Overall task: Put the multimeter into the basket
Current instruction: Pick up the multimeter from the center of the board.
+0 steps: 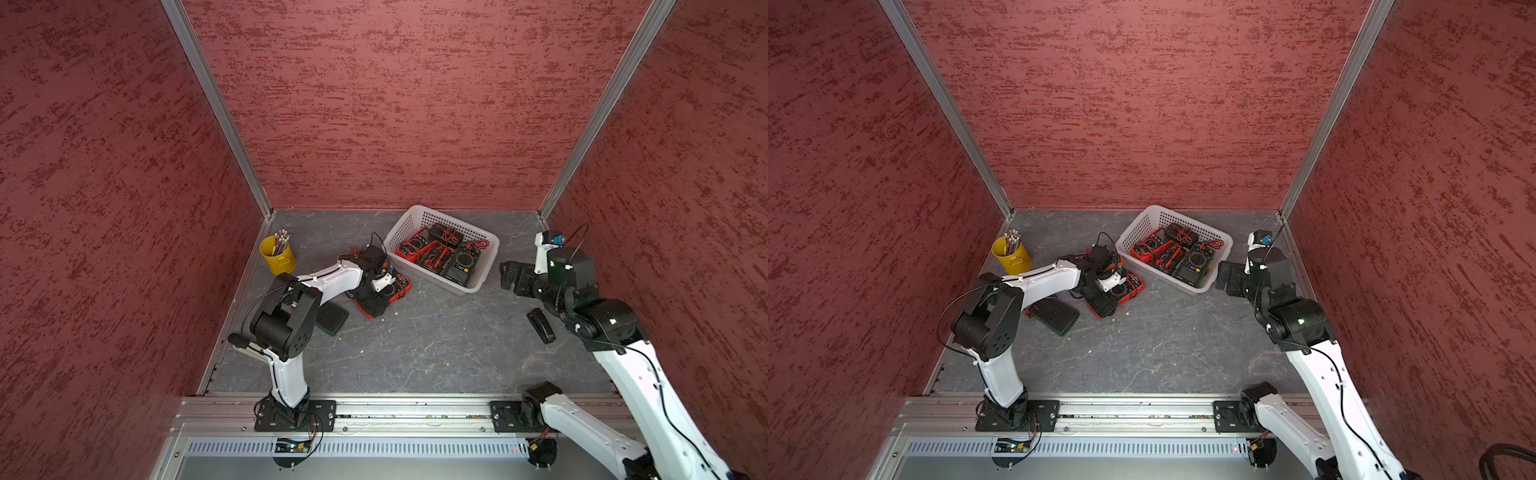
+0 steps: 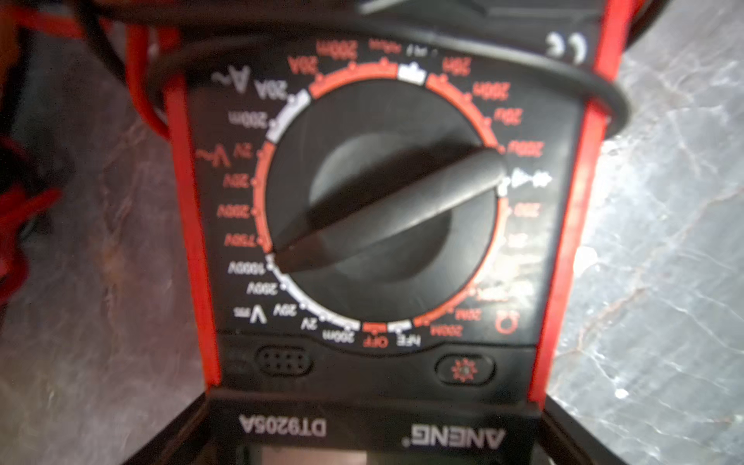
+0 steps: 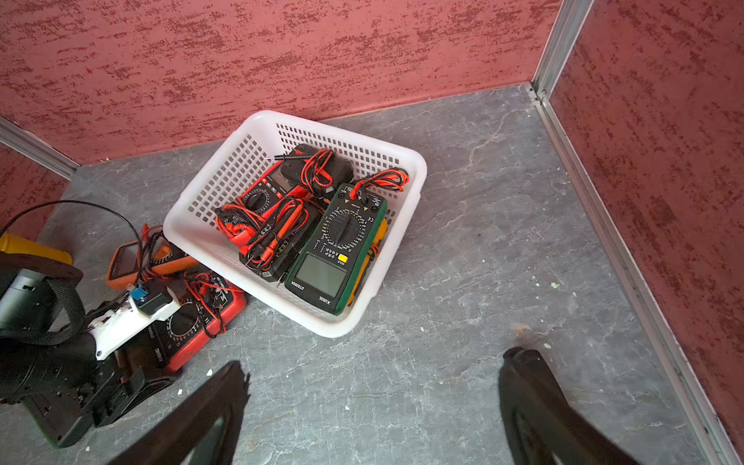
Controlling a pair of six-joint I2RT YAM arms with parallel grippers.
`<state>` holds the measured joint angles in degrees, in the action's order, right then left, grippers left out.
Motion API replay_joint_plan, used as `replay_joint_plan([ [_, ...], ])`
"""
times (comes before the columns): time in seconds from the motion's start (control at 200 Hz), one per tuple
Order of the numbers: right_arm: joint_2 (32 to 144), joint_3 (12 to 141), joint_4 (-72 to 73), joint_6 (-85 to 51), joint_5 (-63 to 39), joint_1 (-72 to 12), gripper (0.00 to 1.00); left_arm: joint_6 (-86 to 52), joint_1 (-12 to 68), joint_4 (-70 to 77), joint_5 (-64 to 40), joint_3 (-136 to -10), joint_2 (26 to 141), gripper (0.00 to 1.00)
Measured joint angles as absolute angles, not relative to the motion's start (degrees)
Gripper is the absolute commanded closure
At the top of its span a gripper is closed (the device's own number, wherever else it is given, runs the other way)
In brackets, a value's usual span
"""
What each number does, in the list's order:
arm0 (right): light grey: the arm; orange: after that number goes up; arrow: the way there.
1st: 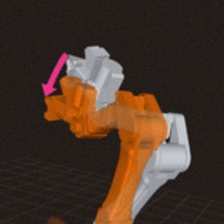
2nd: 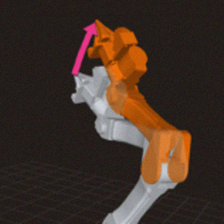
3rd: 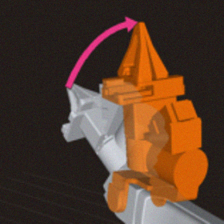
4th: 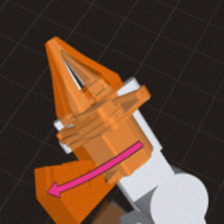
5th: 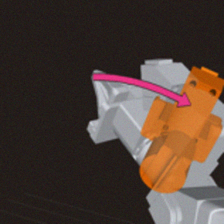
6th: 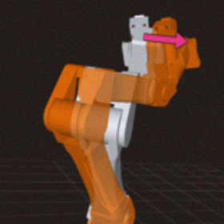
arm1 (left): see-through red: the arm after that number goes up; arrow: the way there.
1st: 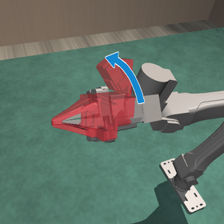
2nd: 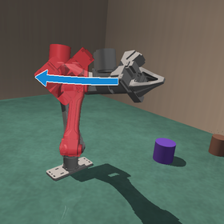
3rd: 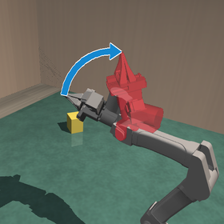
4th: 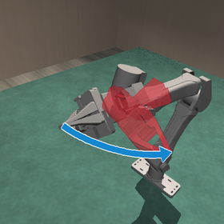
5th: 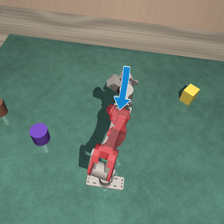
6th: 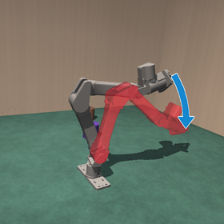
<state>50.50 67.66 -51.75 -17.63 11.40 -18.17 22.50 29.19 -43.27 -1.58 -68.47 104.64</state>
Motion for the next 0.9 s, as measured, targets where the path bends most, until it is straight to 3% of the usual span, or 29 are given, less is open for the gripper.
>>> replay_joint_plan([
  [0.02, 50.57, 67.68, -51.68, -17.63, 11.40, -18.17, 0.01, 22.41, 29.32, -43.44, -1.39, -68.40, 104.29, 0.74],
  [0.05, 50.70, 67.77, -51.68, -17.63, 11.42, -18.17, 0.01, 22.24, 29.54, -43.53, -1.26, -68.23, 103.79, 0.95],
  [0.065, 50.76, 67.83, -51.68, -17.63, 11.42, -18.17, 0.01, 22.20, 29.65, -43.57, -1.21, -68.18, 103.59, 1.00],
  [0.546, 51.81, 70.37, -50.85, -18.02, 11.62, -18.17, 0.01, 19.22, 29.93, -43.38, -0.40, -62.61, 94.98, 1.00],
  [0.897, 51.88, 71.79, -50.28, -18.92, 11.73, -18.17, 0.01, 13.72, 21.93, -42.78, 0.47, -59.90, 83.13, 1.00],
])
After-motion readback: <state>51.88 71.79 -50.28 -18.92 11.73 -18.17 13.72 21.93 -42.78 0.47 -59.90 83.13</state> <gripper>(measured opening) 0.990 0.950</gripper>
